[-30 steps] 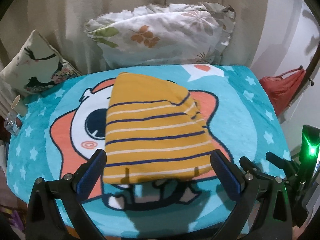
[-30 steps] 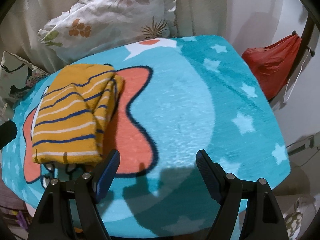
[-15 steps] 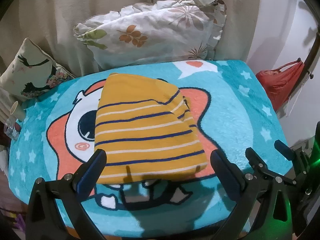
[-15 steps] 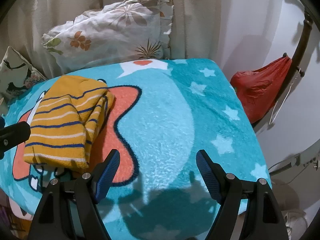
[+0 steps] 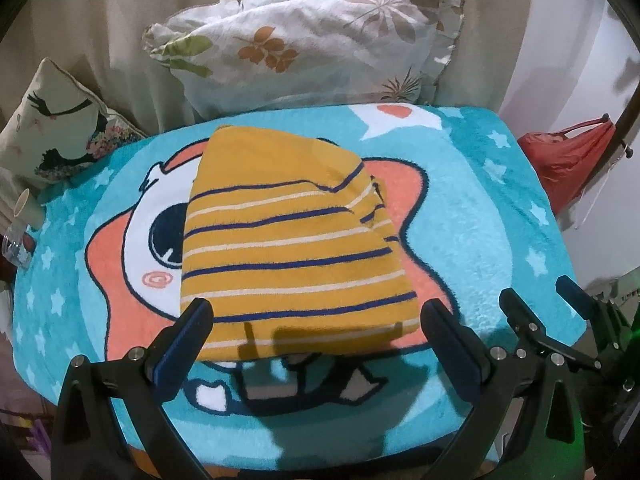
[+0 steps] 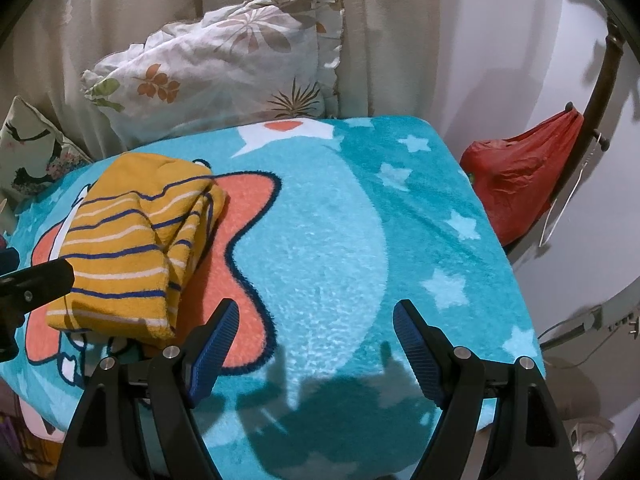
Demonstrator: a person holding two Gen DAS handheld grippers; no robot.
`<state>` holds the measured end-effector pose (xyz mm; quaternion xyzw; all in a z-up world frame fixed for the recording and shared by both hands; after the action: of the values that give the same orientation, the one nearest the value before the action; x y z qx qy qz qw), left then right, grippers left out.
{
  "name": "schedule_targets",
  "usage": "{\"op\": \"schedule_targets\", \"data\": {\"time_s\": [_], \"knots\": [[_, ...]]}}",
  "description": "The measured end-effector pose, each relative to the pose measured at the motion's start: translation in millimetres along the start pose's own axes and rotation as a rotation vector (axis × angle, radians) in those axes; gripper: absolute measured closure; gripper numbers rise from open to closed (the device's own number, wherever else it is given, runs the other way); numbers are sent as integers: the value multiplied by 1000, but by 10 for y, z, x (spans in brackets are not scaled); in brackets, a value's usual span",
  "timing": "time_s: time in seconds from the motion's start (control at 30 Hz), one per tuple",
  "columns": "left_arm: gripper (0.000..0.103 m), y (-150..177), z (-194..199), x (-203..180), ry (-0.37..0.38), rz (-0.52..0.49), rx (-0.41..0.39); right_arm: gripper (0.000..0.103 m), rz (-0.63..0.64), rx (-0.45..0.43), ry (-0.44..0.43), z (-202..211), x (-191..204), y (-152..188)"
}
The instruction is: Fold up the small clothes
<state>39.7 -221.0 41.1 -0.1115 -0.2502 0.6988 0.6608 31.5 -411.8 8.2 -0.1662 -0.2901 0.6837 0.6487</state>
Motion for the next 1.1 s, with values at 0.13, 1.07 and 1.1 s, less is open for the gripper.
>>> {"op": "schedule_targets", "data": {"time_s": [0.13, 1.07, 1.1], "knots": [[0, 18, -42, 37, 0, 12, 13, 19, 9, 6, -4, -39, 43, -5], [0, 112, -310, 331, -23, 91, 103, 19, 74, 45, -54, -279, 350, -67], [0, 116, -319, 333, -22, 94, 107, 19, 76, 45, -55, -287, 351, -74]]}}
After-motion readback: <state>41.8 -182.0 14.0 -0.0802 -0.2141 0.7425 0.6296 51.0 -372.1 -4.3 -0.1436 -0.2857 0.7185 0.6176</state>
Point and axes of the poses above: each gripper's, at about its wrist camera, not at the fingertips, and z roughly against the way its jaws point, x to its left, y to its underside, the point moved 10 cm from there along -z, roughly the way its jaws point, and after that the axes turned 10 degrees about -y, right-handed, at the moved point
